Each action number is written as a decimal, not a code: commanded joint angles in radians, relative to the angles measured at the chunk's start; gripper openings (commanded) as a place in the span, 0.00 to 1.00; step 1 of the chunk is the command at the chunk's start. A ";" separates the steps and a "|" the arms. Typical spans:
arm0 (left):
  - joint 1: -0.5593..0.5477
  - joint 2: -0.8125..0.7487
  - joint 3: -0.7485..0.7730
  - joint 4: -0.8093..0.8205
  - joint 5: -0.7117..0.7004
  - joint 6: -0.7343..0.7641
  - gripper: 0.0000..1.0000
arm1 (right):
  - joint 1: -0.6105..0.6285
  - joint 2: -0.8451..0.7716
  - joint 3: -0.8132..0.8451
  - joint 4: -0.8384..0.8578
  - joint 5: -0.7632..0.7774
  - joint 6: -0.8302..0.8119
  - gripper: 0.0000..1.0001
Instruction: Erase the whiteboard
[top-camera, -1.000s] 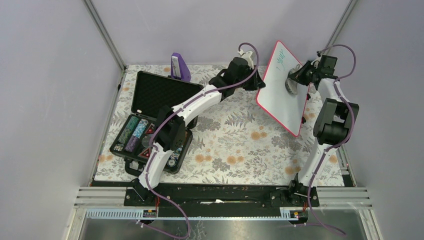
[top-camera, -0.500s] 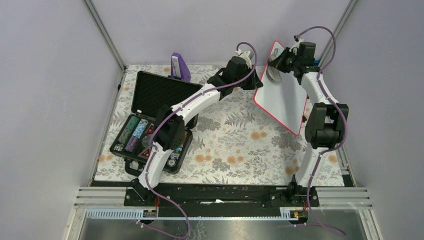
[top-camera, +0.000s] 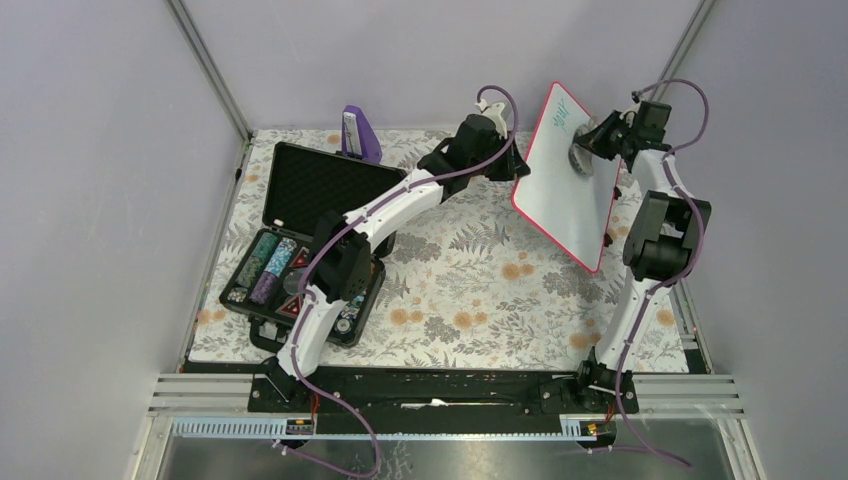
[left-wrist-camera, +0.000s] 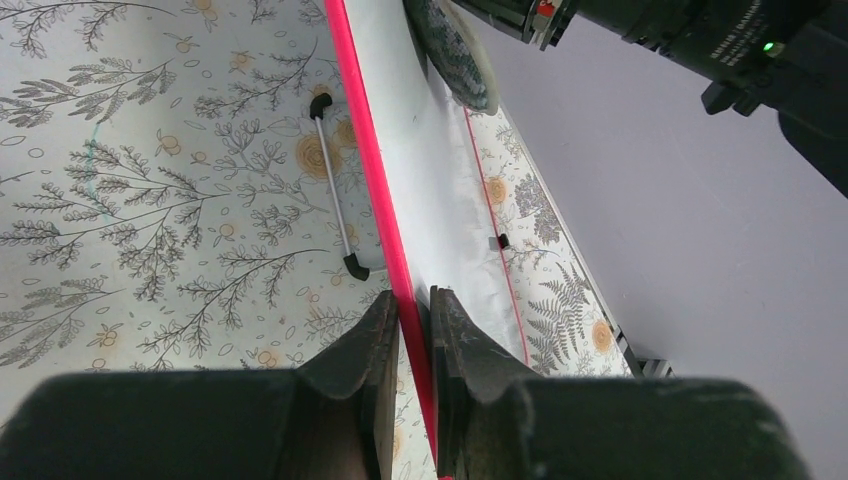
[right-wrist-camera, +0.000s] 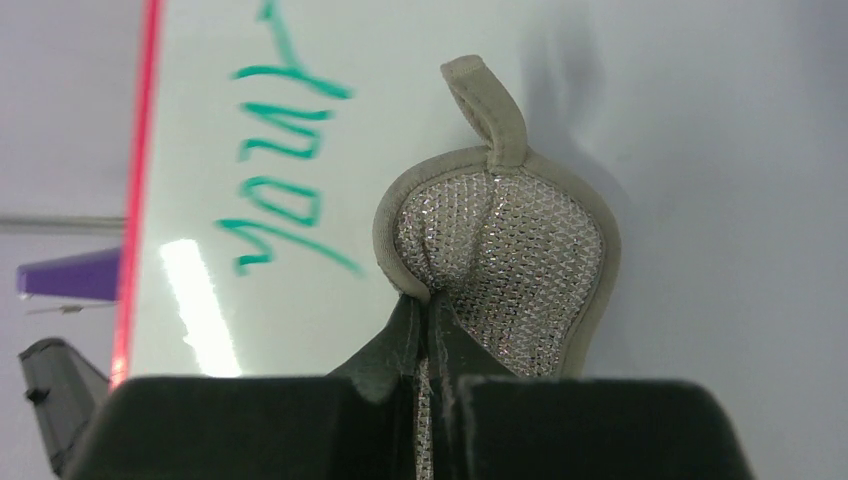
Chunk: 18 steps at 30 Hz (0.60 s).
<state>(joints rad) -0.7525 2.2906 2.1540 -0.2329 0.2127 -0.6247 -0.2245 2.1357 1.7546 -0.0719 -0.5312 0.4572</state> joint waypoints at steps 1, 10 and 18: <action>-0.018 0.036 -0.004 0.006 0.019 0.059 0.00 | -0.003 0.062 0.026 -0.124 0.046 -0.051 0.00; -0.020 0.038 -0.005 0.005 0.014 0.057 0.00 | 0.111 -0.083 -0.001 -0.069 0.000 0.006 0.00; -0.030 0.036 -0.005 0.002 0.025 0.057 0.00 | 0.148 -0.117 0.036 -0.046 -0.017 -0.015 0.00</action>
<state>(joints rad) -0.7540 2.2906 2.1540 -0.2382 0.2123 -0.6247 -0.1074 2.0521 1.7634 -0.0956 -0.4850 0.4519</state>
